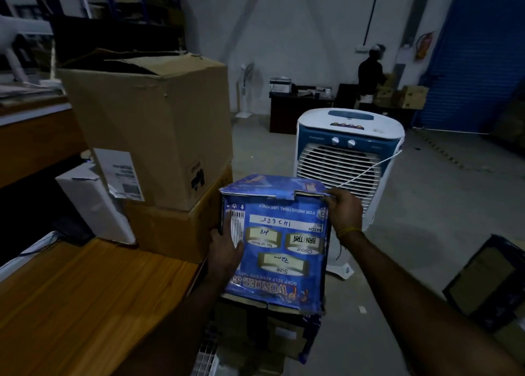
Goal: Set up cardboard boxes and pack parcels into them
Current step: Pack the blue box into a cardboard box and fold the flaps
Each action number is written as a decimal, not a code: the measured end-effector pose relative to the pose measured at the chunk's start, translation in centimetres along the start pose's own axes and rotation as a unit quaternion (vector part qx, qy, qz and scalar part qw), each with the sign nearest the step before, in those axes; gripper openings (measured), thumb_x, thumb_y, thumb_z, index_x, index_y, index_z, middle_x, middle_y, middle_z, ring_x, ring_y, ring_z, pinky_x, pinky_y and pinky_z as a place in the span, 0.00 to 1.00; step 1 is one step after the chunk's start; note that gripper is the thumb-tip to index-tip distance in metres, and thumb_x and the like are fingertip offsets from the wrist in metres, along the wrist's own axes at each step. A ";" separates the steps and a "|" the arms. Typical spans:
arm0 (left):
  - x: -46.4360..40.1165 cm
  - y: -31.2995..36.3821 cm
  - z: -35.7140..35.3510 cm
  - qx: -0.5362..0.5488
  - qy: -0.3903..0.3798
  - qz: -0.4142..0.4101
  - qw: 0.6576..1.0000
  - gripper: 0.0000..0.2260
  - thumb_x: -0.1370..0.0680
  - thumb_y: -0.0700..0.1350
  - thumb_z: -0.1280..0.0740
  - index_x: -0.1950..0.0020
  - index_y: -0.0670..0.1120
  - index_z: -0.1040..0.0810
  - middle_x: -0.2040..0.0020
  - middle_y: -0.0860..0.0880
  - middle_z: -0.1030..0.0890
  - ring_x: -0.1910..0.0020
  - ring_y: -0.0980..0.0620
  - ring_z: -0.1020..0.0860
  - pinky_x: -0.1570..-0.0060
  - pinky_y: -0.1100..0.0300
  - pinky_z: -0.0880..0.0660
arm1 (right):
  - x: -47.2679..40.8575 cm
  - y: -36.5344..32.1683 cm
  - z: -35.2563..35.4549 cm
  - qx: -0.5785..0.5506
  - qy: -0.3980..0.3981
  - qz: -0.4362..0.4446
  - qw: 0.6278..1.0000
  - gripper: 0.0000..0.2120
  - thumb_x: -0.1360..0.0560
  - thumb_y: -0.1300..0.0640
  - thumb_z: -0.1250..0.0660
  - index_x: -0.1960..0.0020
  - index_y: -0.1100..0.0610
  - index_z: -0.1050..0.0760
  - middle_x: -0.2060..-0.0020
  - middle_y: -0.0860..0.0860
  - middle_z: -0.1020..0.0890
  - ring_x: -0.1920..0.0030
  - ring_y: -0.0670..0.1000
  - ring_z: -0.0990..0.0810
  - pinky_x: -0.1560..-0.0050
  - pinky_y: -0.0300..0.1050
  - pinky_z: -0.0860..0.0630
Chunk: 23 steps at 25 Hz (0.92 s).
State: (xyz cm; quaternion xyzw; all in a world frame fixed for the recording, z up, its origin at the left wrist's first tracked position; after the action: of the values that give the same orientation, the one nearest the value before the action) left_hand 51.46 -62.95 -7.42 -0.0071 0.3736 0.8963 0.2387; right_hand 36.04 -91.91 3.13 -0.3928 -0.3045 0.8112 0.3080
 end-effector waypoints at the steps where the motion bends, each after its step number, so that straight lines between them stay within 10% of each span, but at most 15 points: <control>1: 0.1 -0.1 -0.1 0.011 -0.002 0.010 1.000 0.39 0.21 0.46 0.32 0.19 0.58 0.56 0.36 0.36 0.33 0.50 0.36 0.24 0.48 0.49 0.26 | 0.0 0.0 0.2 -0.031 0.007 -0.037 0.999 0.08 0.28 0.54 0.26 0.50 0.55 0.16 0.57 0.54 0.14 0.55 0.55 0.16 0.54 0.49 0.20; 12: -2.6 7.4 2.4 -0.101 0.110 0.008 0.989 0.25 0.20 0.47 0.35 0.23 0.55 0.34 0.30 0.38 0.33 0.34 0.39 0.29 0.36 0.47 0.31 | -2.0 0.3 1.1 -0.168 -0.092 -0.075 0.979 0.39 0.26 0.61 0.26 0.21 0.56 0.43 0.27 0.54 0.32 0.29 0.54 0.32 0.32 0.46 0.32; 17: -5.8 9.9 2.2 -0.117 0.116 -0.005 0.986 0.23 0.20 0.46 0.36 0.24 0.52 0.32 0.35 0.38 0.31 0.38 0.37 0.29 0.37 0.47 0.32 | 3.6 5.2 0.1 -0.143 -0.104 -0.100 0.979 0.39 0.27 0.57 0.25 0.21 0.51 0.41 0.38 0.57 0.21 0.37 0.60 0.22 0.42 0.52 0.23; 23: -8.3 10.0 2.6 -0.152 0.114 0.012 0.982 0.24 0.20 0.49 0.36 0.24 0.52 0.33 0.36 0.37 0.29 0.39 0.36 0.28 0.38 0.48 0.33 | 11.1 8.4 -2.6 0.019 -0.266 0.072 0.961 0.55 0.42 0.26 0.26 0.22 0.36 0.48 0.21 0.47 0.62 0.21 0.53 0.52 0.25 0.55 0.37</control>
State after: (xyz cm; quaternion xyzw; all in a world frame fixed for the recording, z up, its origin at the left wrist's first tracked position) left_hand 54.92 -70.83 2.68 -0.1405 0.2581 0.9387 0.1804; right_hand 30.38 -88.30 -9.39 -0.1777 -0.3306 0.9121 0.1646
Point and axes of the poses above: each hand's wrist, its own x-axis away from the middle knuckle, its own z-axis out of the back of the hand, y = z × x, the point moved 8 cm from there along -x, towards the middle knuckle
